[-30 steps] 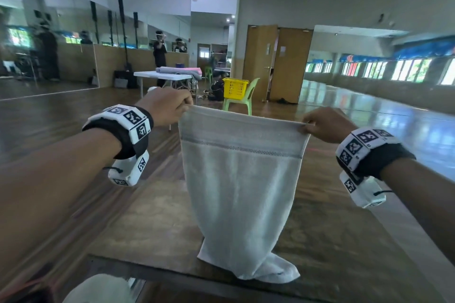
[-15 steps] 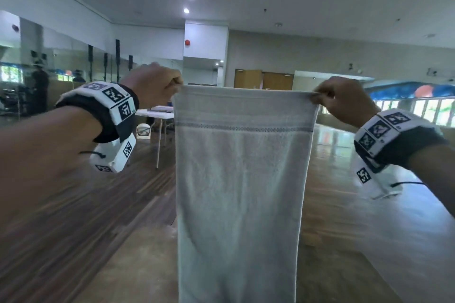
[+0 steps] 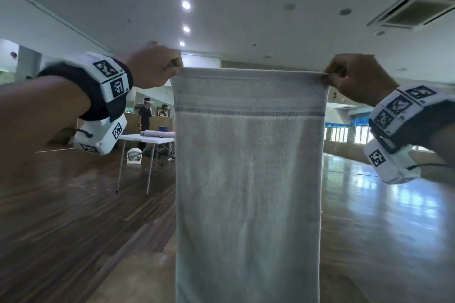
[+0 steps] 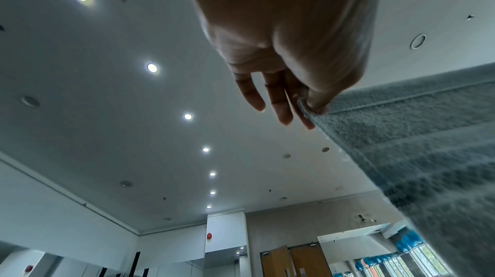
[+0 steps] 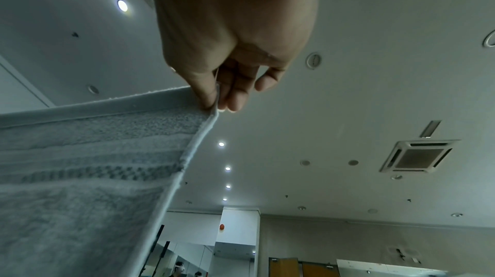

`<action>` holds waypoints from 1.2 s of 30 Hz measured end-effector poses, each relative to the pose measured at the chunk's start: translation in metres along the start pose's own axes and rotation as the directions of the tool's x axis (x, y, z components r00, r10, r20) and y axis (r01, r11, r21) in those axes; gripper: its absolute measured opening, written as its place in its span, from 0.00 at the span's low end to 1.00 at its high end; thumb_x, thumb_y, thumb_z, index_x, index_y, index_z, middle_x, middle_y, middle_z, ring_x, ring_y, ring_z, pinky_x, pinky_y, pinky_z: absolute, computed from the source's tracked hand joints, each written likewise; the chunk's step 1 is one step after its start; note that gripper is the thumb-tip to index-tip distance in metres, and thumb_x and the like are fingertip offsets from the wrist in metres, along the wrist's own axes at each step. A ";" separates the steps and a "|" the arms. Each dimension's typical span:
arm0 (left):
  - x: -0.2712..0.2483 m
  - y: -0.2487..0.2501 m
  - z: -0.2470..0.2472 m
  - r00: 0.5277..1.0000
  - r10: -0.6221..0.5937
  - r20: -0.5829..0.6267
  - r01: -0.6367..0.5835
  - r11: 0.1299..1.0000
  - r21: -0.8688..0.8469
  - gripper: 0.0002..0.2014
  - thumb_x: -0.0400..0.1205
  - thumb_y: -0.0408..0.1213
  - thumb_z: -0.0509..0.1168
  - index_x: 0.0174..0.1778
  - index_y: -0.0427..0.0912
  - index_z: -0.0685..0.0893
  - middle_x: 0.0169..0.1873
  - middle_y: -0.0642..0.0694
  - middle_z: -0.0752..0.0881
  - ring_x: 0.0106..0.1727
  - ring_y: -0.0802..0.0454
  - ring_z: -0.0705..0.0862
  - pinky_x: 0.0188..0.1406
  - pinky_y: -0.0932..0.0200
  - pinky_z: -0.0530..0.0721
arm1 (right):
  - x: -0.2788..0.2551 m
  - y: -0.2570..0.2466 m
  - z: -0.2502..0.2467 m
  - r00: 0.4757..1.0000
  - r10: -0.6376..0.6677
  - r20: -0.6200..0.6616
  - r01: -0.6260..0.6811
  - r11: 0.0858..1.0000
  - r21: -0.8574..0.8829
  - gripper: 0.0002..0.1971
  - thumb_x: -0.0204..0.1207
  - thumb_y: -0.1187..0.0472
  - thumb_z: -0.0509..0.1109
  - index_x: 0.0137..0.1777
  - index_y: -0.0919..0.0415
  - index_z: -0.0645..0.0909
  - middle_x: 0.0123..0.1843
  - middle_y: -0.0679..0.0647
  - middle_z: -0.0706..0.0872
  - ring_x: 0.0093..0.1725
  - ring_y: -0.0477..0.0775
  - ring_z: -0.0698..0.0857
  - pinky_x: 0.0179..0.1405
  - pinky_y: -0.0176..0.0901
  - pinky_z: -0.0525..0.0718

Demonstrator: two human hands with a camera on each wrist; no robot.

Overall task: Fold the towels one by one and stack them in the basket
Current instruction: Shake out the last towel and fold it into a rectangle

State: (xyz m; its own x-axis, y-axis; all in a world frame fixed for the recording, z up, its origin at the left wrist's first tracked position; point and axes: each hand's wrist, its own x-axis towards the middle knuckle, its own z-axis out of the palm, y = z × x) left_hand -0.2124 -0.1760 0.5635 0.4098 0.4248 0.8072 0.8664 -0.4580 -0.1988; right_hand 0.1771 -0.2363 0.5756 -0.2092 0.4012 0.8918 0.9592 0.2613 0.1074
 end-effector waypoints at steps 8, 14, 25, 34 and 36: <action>0.007 -0.004 0.016 1.000 0.015 0.019 -0.014 0.999 -0.030 0.07 0.84 0.34 0.60 0.50 0.37 0.83 0.40 0.40 0.86 0.38 0.45 0.81 0.37 0.57 0.73 | 0.005 0.011 0.019 0.998 0.059 0.033 -0.059 0.998 0.014 0.04 0.73 0.61 0.73 0.46 0.54 0.83 0.39 0.53 0.84 0.39 0.55 0.82 0.47 0.54 0.82; -0.002 -0.023 0.110 0.984 -0.041 0.173 0.051 0.997 -0.058 0.05 0.83 0.38 0.60 0.46 0.43 0.81 0.31 0.51 0.81 0.30 0.54 0.78 0.30 0.57 0.72 | -0.014 0.029 0.103 0.982 0.105 0.155 -0.111 0.993 0.027 0.04 0.72 0.63 0.74 0.46 0.58 0.85 0.38 0.52 0.83 0.39 0.56 0.81 0.45 0.52 0.81; -0.026 -0.046 0.285 0.925 -0.075 0.372 0.157 0.968 -0.196 0.04 0.80 0.31 0.61 0.44 0.40 0.81 0.37 0.42 0.86 0.39 0.43 0.84 0.39 0.49 0.82 | -0.070 0.081 0.278 0.948 0.127 0.292 -0.153 0.986 0.067 0.03 0.70 0.63 0.75 0.43 0.58 0.85 0.41 0.57 0.89 0.40 0.58 0.85 0.47 0.57 0.84; -0.088 -0.042 0.381 0.893 -0.116 0.434 0.265 0.916 -0.300 0.03 0.79 0.35 0.65 0.45 0.46 0.83 0.40 0.48 0.87 0.39 0.49 0.84 0.37 0.57 0.78 | -0.149 0.077 0.350 0.879 0.234 0.415 -0.286 0.956 0.065 0.07 0.72 0.62 0.72 0.37 0.49 0.80 0.36 0.45 0.82 0.40 0.52 0.82 0.47 0.49 0.80; -0.120 -0.030 0.400 0.864 -0.124 0.488 0.313 0.892 -0.327 0.03 0.79 0.37 0.65 0.44 0.48 0.83 0.38 0.50 0.87 0.39 0.50 0.85 0.35 0.58 0.78 | -0.187 0.075 0.364 0.856 0.254 0.450 -0.326 0.942 0.087 0.08 0.71 0.63 0.71 0.37 0.48 0.81 0.36 0.43 0.83 0.40 0.51 0.84 0.47 0.50 0.81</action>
State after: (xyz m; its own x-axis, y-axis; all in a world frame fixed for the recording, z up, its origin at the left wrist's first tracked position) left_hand -0.1733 0.0994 0.2506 0.3856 0.8048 0.4512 0.8075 -0.5309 0.2569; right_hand 0.2192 0.0275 0.2568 -0.0204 0.8051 0.5928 0.9547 0.1917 -0.2274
